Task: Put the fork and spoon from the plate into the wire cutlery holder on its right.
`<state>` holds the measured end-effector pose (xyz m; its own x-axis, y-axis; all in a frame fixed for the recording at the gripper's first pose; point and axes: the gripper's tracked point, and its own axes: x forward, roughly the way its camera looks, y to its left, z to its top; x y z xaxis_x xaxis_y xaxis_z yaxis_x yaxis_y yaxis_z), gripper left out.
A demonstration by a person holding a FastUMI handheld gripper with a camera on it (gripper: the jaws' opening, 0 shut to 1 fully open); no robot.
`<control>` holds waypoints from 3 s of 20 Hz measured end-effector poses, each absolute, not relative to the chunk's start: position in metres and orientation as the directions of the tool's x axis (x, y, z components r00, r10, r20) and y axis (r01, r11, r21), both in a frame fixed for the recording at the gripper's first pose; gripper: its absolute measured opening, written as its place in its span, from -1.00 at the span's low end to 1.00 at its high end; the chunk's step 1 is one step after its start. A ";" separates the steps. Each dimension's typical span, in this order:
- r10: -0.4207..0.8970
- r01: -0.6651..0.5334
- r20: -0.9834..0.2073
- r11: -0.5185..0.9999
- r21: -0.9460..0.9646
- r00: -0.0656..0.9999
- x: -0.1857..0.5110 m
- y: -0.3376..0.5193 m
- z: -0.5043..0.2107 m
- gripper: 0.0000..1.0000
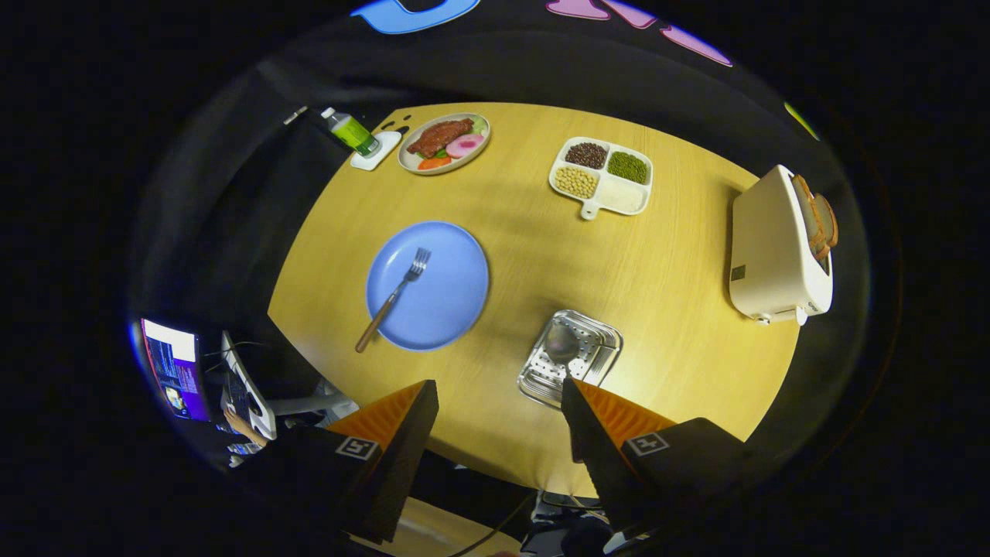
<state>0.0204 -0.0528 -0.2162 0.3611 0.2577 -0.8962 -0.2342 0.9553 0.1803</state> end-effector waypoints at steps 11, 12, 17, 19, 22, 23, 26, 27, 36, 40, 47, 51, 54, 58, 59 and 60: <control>0.350 -0.207 -0.840 0.935 0.288 0.415 0.038 0.060 -0.238 0.99; 0.349 -0.196 -0.841 0.936 0.292 0.414 0.043 0.069 -0.245 0.99; 0.325 -0.108 -0.849 0.945 0.308 0.417 0.070 0.104 -0.292 0.99; 0.311 -0.088 -0.863 0.949 0.302 0.399 0.075 0.114 -0.313 0.99; 0.268 -0.083 -0.891 0.963 0.256 0.366 0.077 0.120 -0.345 0.99; 0.257 -0.078 -0.899 0.966 0.246 0.356 0.078 0.122 -0.354 0.99; 0.238 -0.064 -0.917 0.971 0.230 0.321 0.079 0.131 -0.374 0.98; 0.233 -0.067 -0.921 0.973 0.223 0.312 0.078 0.133 -0.378 0.98; 0.223 -0.027 -0.944 0.974 0.224 0.245 0.070 0.138 -0.401 -0.18; 0.251 -0.048 -0.939 0.968 0.247 0.234 0.067 0.138 -0.401 -0.70; 0.268 -0.141 -0.930 0.961 0.238 0.251 0.063 0.129 -0.401 -0.86; 0.279 -0.144 -0.926 0.958 0.249 0.252 0.060 0.123 -0.391 -0.86; 0.306 -0.161 -0.919 0.949 0.273 0.248 0.051 0.118 -0.370 -0.87; 0.323 -0.205 -0.912 0.939 0.276 0.252 0.037 0.094 -0.325 -0.87; 0.325 -0.216 -0.911 0.937 0.274 0.253 0.034 0.086 -0.313 -0.86; 0.323 -0.227 -0.912 0.936 0.269 0.252 0.032 0.076 -0.302 -0.87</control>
